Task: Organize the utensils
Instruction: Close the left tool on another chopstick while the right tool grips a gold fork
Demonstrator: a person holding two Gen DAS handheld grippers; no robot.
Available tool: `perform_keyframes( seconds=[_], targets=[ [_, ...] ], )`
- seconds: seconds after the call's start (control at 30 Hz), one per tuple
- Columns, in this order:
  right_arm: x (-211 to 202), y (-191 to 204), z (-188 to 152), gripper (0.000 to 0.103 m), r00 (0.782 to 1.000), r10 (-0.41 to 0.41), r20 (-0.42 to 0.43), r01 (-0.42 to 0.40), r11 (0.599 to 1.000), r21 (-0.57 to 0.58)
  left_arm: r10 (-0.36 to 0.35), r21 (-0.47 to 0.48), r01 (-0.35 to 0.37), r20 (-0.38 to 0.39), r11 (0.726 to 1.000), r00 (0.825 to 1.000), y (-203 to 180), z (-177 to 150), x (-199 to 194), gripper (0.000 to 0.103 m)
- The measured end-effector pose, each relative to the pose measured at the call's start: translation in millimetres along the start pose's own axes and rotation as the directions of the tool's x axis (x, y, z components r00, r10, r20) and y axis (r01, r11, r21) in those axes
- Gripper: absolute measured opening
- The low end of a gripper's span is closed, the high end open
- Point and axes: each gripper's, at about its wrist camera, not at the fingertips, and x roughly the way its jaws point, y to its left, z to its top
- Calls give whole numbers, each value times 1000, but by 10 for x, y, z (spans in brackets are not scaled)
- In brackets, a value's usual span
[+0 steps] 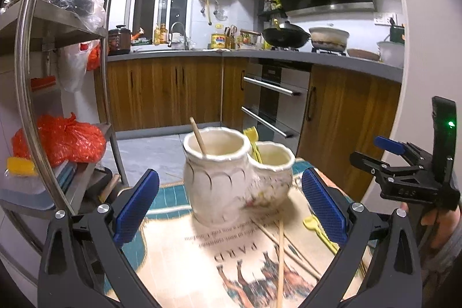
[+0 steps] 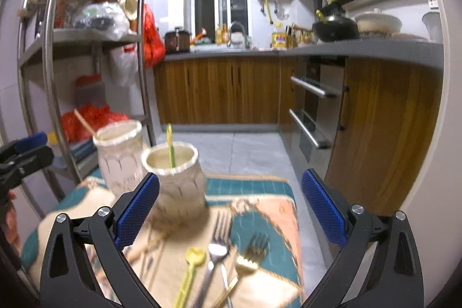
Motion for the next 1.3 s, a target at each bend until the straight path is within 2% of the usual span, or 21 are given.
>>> perform_keyframes(
  seconds=[0.2,0.37,0.53,0.63,0.9,0.97,1.07,1.1,1.27,1.3],
  targets=[
    [-107,-122,-136,98,999,-14,-36,15,999,29,-8,-18,7,-62,1000,998,-42,-187,0,97],
    [-52,-218,-226,98,995,-29,-92,35,997,67,-2,-12,0,-137,1000,991,-101,-315,149,97],
    [51,-291,-322,98,984,-71,-161,83,994,69,-23,-22,18,-243,1000,970,-181,-485,343,97],
    [116,-341,-376,98,976,-95,-198,113,990,80,-12,11,16,-300,1000,954,-272,-570,444,97],
    [220,-387,-443,98,960,-110,-258,136,987,86,-1,98,41,-378,994,926,-447,-696,588,97],
    [237,-385,-459,98,955,-119,-271,144,987,73,-13,99,58,-400,993,916,-445,-693,615,91],
    [263,-399,-472,98,946,-143,-290,165,985,53,-52,100,109,-451,989,891,-478,-707,650,78],
    [275,-421,-480,98,945,-145,-294,169,984,56,-62,108,126,-468,986,882,-497,-719,653,76],
    [371,-483,-510,96,936,-135,-325,163,985,61,-71,181,193,-524,964,848,-641,-817,667,52],
    [401,-470,-519,96,935,-130,-331,156,986,53,-73,185,200,-530,962,845,-658,-830,676,50]
  ],
)
